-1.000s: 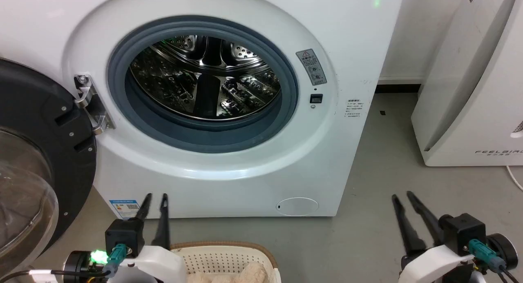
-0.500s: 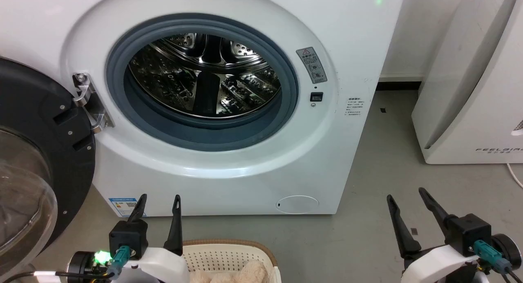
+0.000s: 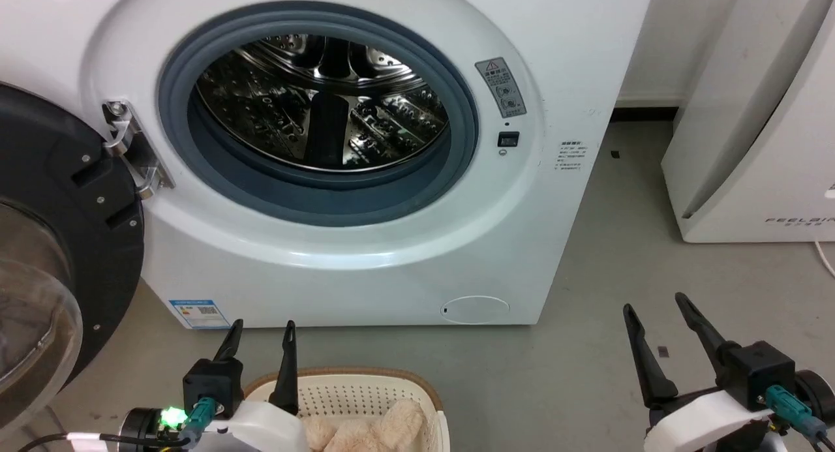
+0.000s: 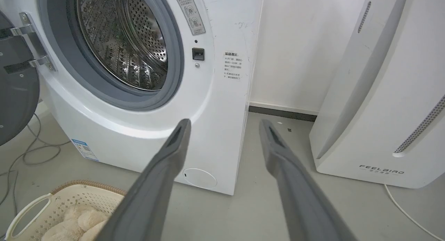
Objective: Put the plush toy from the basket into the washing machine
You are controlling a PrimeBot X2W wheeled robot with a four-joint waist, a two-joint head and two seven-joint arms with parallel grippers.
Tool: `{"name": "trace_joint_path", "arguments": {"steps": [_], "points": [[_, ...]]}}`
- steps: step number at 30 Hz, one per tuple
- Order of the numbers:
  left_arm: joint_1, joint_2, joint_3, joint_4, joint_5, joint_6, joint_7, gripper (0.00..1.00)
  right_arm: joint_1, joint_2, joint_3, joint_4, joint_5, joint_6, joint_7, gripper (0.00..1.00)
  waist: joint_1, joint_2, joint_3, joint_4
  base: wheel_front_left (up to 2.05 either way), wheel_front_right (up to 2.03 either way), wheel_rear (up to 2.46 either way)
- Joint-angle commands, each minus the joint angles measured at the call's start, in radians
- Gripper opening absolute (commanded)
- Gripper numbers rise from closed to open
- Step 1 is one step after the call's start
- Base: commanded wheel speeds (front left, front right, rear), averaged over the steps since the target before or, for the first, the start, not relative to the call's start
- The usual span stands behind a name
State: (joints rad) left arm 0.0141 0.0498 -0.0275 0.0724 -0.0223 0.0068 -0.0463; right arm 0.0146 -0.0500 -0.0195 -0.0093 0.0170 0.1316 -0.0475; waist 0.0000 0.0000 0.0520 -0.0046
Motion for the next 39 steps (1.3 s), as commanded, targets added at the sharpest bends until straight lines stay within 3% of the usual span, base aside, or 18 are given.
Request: {"name": "trace_joint_path", "arguments": {"steps": [1,16,39], "points": [[-0.024,0.0,-0.006,0.014,-0.007,0.002,-0.011,1.0,-0.008,0.0,-0.001,-0.009,-0.003,0.0,-0.011,1.0,0.0,0.0,0.012,0.001,0.0,0.0,0.0],[-0.091,0.002,-0.025,0.136,-0.02,-0.017,-0.043,1.0,-0.036,0.0,-0.012,-0.03,-0.004,0.0,-0.042,1.0,0.0,0.0,0.108,0.005,0.0,0.0,0.0],[-0.281,0.037,-0.084,0.525,-0.038,-0.057,-0.095,1.0,-0.083,0.0,-0.014,-0.059,0.013,-0.001,-0.094,1.0,0.0,0.0,0.306,-0.018,0.0,0.0,0.0]]}}
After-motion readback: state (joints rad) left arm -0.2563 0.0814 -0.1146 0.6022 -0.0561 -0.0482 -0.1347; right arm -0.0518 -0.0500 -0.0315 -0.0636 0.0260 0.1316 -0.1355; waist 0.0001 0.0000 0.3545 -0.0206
